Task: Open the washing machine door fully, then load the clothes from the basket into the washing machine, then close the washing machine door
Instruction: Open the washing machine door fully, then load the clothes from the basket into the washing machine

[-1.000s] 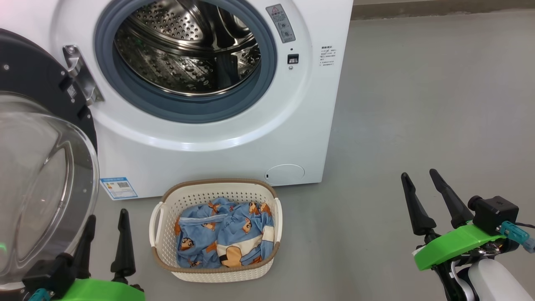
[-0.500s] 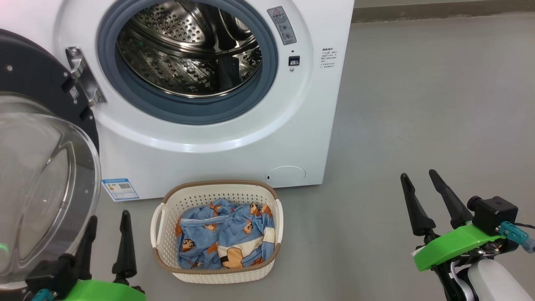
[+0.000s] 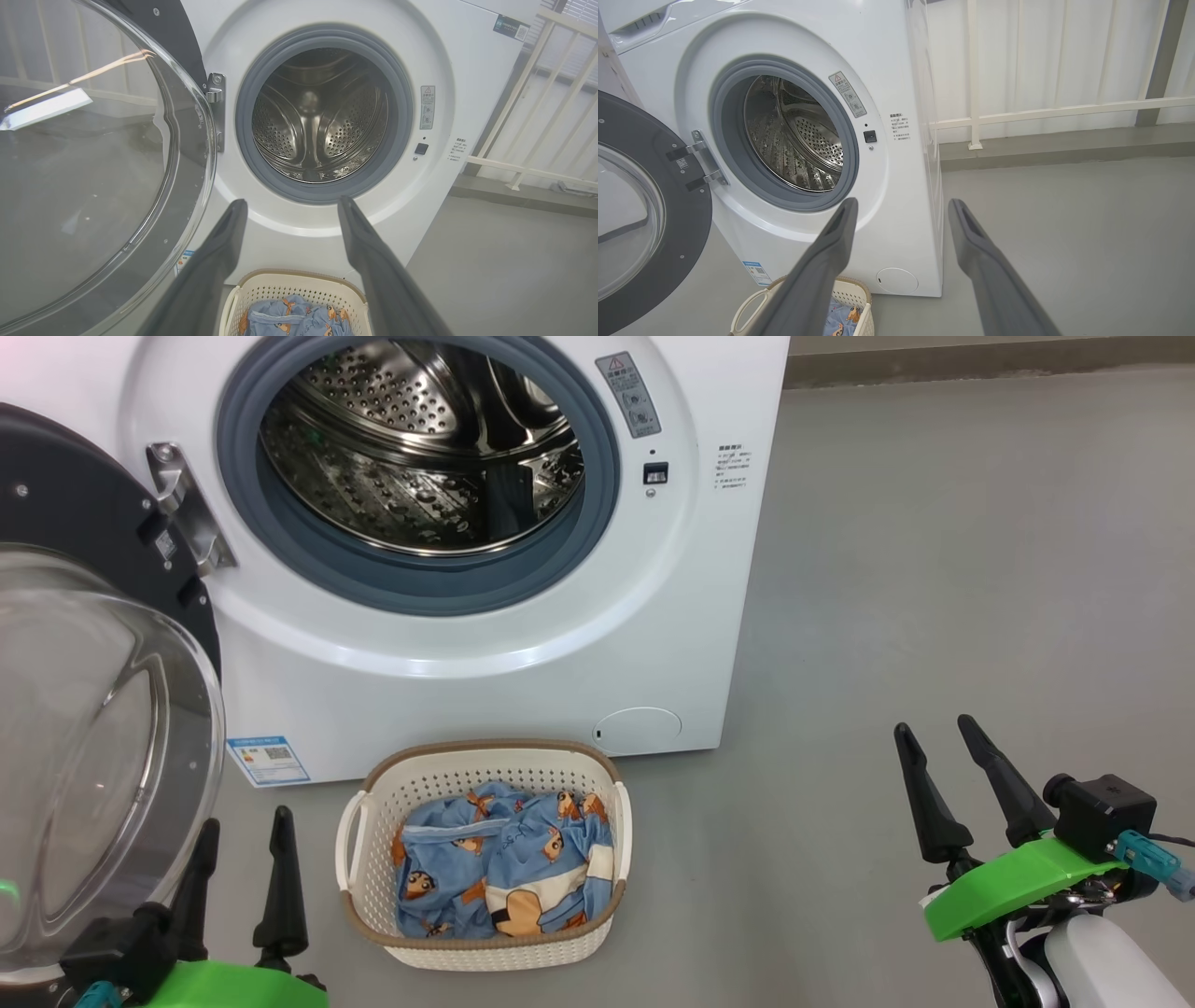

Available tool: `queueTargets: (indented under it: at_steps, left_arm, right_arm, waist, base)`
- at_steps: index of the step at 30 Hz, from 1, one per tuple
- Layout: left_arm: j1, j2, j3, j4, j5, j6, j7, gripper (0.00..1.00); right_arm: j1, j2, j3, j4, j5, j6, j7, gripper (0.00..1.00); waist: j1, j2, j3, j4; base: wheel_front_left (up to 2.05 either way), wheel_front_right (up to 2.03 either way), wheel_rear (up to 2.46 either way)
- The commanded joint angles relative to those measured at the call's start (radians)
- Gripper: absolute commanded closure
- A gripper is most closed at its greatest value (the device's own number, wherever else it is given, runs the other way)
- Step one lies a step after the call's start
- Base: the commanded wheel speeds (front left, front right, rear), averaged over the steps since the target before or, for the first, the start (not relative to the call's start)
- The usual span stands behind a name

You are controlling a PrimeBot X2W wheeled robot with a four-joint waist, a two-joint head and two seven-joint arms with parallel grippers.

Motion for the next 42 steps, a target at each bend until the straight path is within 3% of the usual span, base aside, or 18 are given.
queueTargets:
  at_steps: [1, 22, 42]
  left_arm:
    - [-0.021, 0.022, 0.042, -0.02, 0.009, -0.003, -0.009, 0.0]
    - [-0.021, 0.018, 0.039, -0.015, 0.017, -0.009, -0.009, 0.0]
    - [-0.025, 0.017, 0.04, -0.02, 0.009, -0.011, -0.009, 0.0]
  right_arm:
    - [-0.027, -0.011, 0.022, -0.021, -0.003, 0.006, -0.012, 0.0]
    - [-0.029, -0.006, 0.02, -0.024, -0.003, 0.006, -0.012, 0.0]
    - [-0.028, -0.003, 0.014, -0.024, -0.002, 0.006, -0.012, 0.0]
  waist:
    - [0.0, -0.0001, -0.001, 0.0]
    - [0.0, -0.0001, 0.001, -0.006]
    - [0.0, -0.0001, 0.002, -0.006]
  base:
    - [0.0, 0.0, 0.0]
    - [0.07, -0.07, 0.0]
    - [1.24, -1.24, 0.0]
